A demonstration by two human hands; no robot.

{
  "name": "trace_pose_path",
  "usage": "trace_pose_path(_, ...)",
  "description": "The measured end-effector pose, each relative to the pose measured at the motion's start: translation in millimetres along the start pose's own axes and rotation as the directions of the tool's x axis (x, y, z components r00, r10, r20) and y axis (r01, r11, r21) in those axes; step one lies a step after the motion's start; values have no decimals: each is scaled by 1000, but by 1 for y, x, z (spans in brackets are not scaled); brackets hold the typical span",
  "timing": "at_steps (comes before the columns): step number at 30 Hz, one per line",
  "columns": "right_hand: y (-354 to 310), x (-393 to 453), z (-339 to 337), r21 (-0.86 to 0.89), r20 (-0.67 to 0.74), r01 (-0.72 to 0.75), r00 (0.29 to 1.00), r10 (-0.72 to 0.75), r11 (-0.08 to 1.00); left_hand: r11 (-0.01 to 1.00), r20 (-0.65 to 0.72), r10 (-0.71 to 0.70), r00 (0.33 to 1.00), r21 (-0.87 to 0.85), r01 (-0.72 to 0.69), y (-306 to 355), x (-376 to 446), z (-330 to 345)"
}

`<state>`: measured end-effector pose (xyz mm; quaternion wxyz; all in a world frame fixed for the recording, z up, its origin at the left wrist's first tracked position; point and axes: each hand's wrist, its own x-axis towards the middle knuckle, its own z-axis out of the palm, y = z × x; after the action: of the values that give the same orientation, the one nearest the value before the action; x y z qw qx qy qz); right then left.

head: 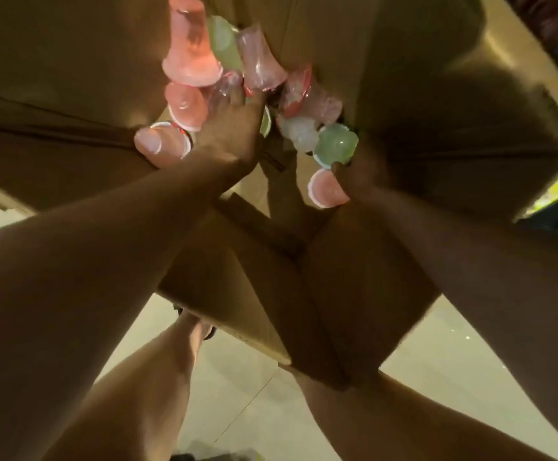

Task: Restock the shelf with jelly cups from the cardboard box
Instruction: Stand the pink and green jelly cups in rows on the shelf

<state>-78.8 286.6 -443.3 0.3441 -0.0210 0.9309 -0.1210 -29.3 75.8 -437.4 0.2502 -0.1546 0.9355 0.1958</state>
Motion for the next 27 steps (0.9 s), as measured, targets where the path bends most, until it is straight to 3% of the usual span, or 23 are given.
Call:
trace_pose_path(4, 12, 17, 9, -28, 15, 79, 997, -79, 996, 998, -43, -16, 999, 57, 19, 5, 12, 14)
trace_pose_path(7, 14, 27, 12, 13, -53, 111, 992, -110, 994, 995, -102, -24, 995, 90, 33, 5, 17, 22)
trace_pose_path(11, 13, 31, 18, 27, -92, 194, 977, -190, 981, 999, -55, -27, 998, 18, 28, 2, 21, 26)
trace_pose_path(19, -1, 14, -9, 51, -76, 216, 974, -211, 975, 1000, 36, 9, 999, -24, -8, -5, -6, 3)
trace_pose_path(27, -26, -55, -93, -77, 25, 312, 950, -311, 947, 996, 110, 61, 992, 65, -68, -6, -52, -71)
